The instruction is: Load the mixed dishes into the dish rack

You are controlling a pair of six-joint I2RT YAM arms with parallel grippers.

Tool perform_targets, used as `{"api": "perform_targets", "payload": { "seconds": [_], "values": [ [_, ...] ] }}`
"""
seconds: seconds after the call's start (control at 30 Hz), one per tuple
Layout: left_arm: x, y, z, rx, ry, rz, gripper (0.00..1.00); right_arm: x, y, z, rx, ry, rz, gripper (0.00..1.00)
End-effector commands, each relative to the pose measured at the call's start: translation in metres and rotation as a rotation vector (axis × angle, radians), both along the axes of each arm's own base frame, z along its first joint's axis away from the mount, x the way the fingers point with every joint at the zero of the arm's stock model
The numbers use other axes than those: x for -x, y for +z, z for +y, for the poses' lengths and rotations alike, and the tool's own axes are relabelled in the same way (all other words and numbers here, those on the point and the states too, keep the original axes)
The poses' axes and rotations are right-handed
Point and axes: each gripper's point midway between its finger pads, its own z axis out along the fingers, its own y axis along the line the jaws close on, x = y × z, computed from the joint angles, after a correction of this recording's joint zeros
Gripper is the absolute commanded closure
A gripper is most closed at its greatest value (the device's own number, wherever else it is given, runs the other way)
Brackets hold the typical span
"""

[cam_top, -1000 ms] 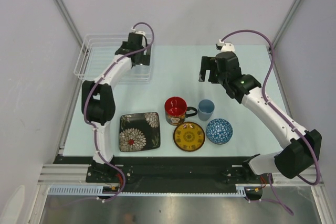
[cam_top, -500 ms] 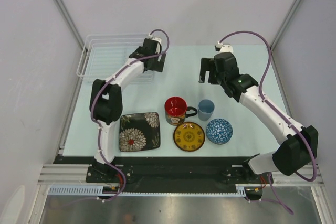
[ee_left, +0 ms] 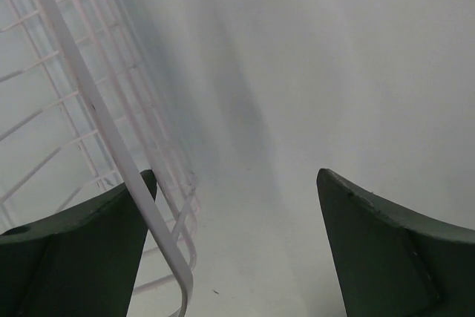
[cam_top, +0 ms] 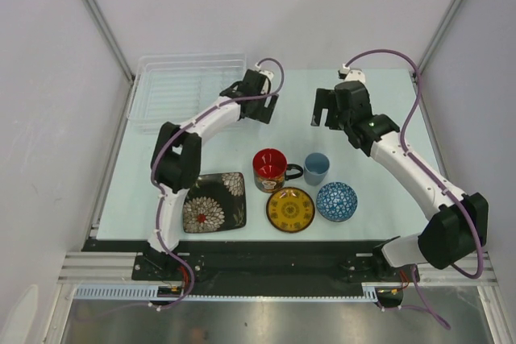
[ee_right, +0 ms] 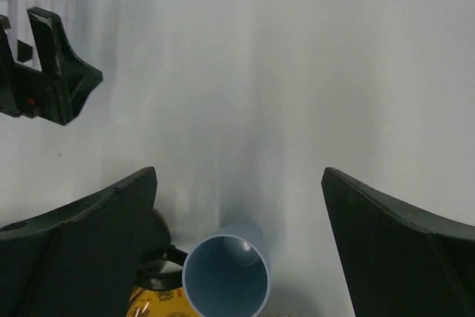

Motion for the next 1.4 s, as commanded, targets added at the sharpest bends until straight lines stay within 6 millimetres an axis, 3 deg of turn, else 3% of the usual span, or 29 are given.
{"api": "perform_targets", "payload": {
  "seconds": [0.0, 0.2, 0.27, 0.33, 0.43, 0.53, 0.63, 0.67, 0.7, 0.73, 0.77, 0.8, 0.87, 0.9, 0.93, 0.97, 1.0, 1.07, 1.1, 1.13, 1.17, 1.2, 1.23, 1.3, 1.33, 1.37],
  "values": [
    [0.009, 0.035, -0.061, 0.117, -0.133, -0.047, 0.07, -0.004, 0.010, -0.005, -0.037, -0.035, -0.047, 0.01],
    [0.022, 0.057, -0.106, 0.175, -0.224, -0.062, 0.07, -0.003, 0.006, -0.022, -0.038, -0.089, -0.046, 0.01],
    [0.022, 0.076, -0.117, 0.197, -0.238, -0.091, 0.07, -0.003, 0.003, -0.025, -0.042, -0.100, -0.042, 0.01],
    [0.015, 0.102, -0.119, 0.213, -0.231, -0.137, 0.06, -0.005, 0.001, -0.028, -0.047, -0.111, -0.038, 0.01],
    [0.002, 0.139, -0.103, 0.197, -0.201, -0.232, 0.04, -0.006, 0.001, -0.027, -0.057, -0.112, -0.036, 0.01],
    [-0.015, 0.173, -0.068, 0.194, -0.133, -0.311, 0.02, -0.007, 0.002, -0.021, -0.082, -0.094, -0.036, 0.01],
    [-0.033, 0.206, -0.012, 0.207, 0.013, -0.373, 0.01, -0.008, 0.001, -0.012, -0.110, -0.067, -0.037, 0.01],
    [-0.043, 0.210, 0.019, 0.210, 0.081, -0.377, 0.01, -0.010, -0.001, -0.005, -0.123, -0.050, -0.036, 0.01],
    [-0.045, 0.201, 0.038, 0.210, 0.134, -0.360, 0.01, -0.012, -0.002, -0.001, -0.127, -0.038, -0.037, 0.01],
    [-0.042, 0.213, 0.060, 0.200, 0.188, -0.388, 0.01, -0.015, -0.003, 0.004, -0.137, -0.028, -0.035, 0.01],
    [-0.045, 0.208, 0.091, 0.181, 0.245, -0.388, 0.01, -0.020, -0.010, 0.014, -0.148, -0.002, -0.020, 0.01],
    [-0.041, 0.185, 0.108, 0.157, 0.279, -0.352, 0.02, -0.027, -0.007, 0.021, -0.164, 0.012, -0.023, 0.01],
    [-0.034, 0.183, 0.151, 0.160, 0.353, -0.345, 0.02, -0.037, -0.005, 0.040, -0.198, 0.053, -0.017, 0.01],
    [-0.026, 0.160, 0.166, 0.147, 0.385, -0.295, 0.02, -0.052, -0.008, 0.050, -0.205, 0.068, -0.006, 0.01],
    [-0.021, 0.154, 0.179, 0.140, 0.414, -0.281, 0.03, -0.058, -0.008, 0.059, -0.215, 0.086, -0.004, 0.02],
    [-0.014, 0.159, 0.204, 0.143, 0.462, -0.294, 0.03, -0.061, -0.012, 0.073, -0.227, 0.123, 0.013, 0.02],
    [-0.007, 0.141, 0.214, 0.140, 0.482, -0.271, 0.03, -0.075, -0.008, 0.086, -0.239, 0.142, 0.005, 0.02],
    [0.002, 0.144, 0.241, 0.144, 0.526, -0.293, 0.03, -0.084, -0.012, 0.102, -0.244, 0.173, 0.018, 0.02],
    [0.007, 0.133, 0.247, 0.134, 0.536, -0.280, 0.03, -0.089, -0.030, 0.114, -0.236, 0.188, 0.055, 0.02],
    [0.009, 0.131, 0.253, 0.131, 0.547, -0.278, 0.03, -0.097, -0.019, 0.121, -0.248, 0.201, 0.033, 0.02],
    [0.012, 0.128, 0.261, 0.126, 0.565, -0.272, 0.03, -0.102, -0.021, 0.125, -0.249, 0.203, 0.037, 0.02],
    [0.015, 0.125, 0.266, 0.115, 0.578, -0.266, 0.03, -0.105, -0.039, 0.133, -0.235, 0.209, 0.069, 0.02],
    [0.016, 0.124, 0.273, 0.110, 0.591, -0.266, 0.03, -0.110, -0.030, 0.142, -0.259, 0.239, 0.061, 0.02],
    [0.019, 0.121, 0.279, 0.099, 0.608, -0.269, 0.03, -0.116, -0.047, 0.150, -0.249, 0.251, 0.093, 0.02],
    [0.020, 0.120, 0.279, 0.099, 0.606, -0.269, 0.03, -0.120, -0.044, 0.156, -0.259, 0.265, 0.088, 0.02],
    [0.022, 0.116, 0.292, 0.094, 0.634, -0.264, 0.03, -0.123, -0.045, 0.159, -0.256, 0.269, 0.090, 0.02]
  ]
}}
